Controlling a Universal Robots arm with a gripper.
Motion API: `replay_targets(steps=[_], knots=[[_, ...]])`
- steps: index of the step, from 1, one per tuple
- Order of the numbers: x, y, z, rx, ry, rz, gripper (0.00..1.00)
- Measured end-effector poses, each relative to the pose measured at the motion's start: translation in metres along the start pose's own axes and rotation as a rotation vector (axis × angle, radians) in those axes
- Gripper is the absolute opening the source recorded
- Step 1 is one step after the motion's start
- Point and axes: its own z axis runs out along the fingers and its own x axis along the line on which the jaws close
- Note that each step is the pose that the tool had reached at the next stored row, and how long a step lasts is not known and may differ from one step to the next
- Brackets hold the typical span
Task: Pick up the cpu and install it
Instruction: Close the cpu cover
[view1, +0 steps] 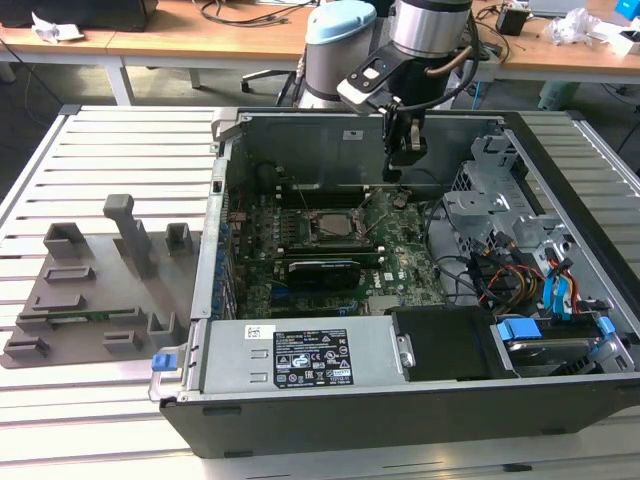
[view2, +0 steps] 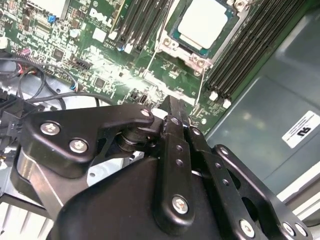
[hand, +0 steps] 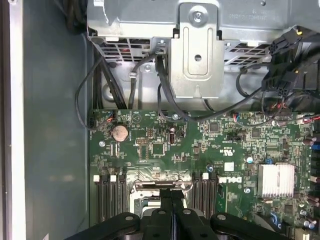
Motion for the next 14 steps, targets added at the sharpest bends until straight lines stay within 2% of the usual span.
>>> replay_targets(steps=[2,4,13,14], knots=[[0.0000,0.0048,0.0007,0.0007,-0.0010,0.000,0.11],[0.0006,0.0082,0.0083,0.0043,-0.0011,0.000,0.11],[0.0017,0.0195,0.0279,0.0126,-0.0011,-0.001,0.11],[0.0021,0.0196,0.0340,0.0132,-0.0011,-0.001,0.11]])
